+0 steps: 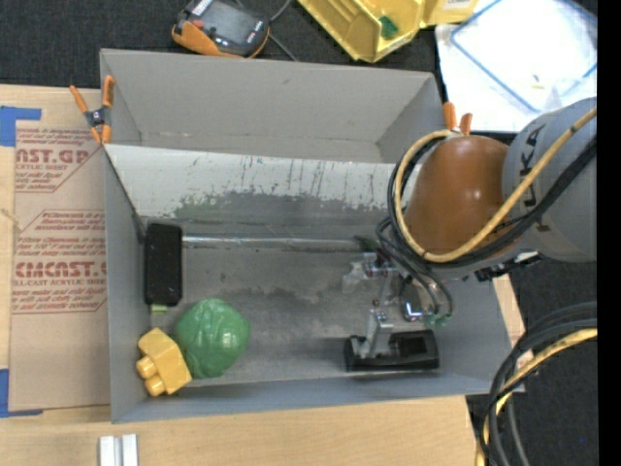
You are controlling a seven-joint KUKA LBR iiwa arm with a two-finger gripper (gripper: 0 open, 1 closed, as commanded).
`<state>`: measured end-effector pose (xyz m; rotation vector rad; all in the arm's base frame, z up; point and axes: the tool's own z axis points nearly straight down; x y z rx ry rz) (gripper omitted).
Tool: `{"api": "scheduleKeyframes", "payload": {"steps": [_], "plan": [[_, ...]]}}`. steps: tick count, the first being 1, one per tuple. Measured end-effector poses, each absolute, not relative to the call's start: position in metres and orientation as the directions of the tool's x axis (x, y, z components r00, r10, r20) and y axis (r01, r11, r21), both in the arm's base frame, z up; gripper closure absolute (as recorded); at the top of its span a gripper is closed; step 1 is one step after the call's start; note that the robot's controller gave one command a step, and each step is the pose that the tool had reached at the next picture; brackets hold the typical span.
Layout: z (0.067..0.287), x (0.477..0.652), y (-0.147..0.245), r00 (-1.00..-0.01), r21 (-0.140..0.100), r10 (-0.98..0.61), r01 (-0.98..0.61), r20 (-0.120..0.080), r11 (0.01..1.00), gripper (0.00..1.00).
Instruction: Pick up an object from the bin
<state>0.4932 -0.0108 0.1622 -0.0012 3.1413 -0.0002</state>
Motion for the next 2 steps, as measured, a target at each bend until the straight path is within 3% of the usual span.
{"api": "scheduleKeyframes", "payload": {"steps": [1,2], "plan": [[0.162,0.493,-0.011,-1.000,0.000,-0.001,-0.001,0.000,1.000,0.00],[0.116,0.484,-0.020,-0.999,0.000,-0.039,-0.039,0.001,0.999,0.00]]}}
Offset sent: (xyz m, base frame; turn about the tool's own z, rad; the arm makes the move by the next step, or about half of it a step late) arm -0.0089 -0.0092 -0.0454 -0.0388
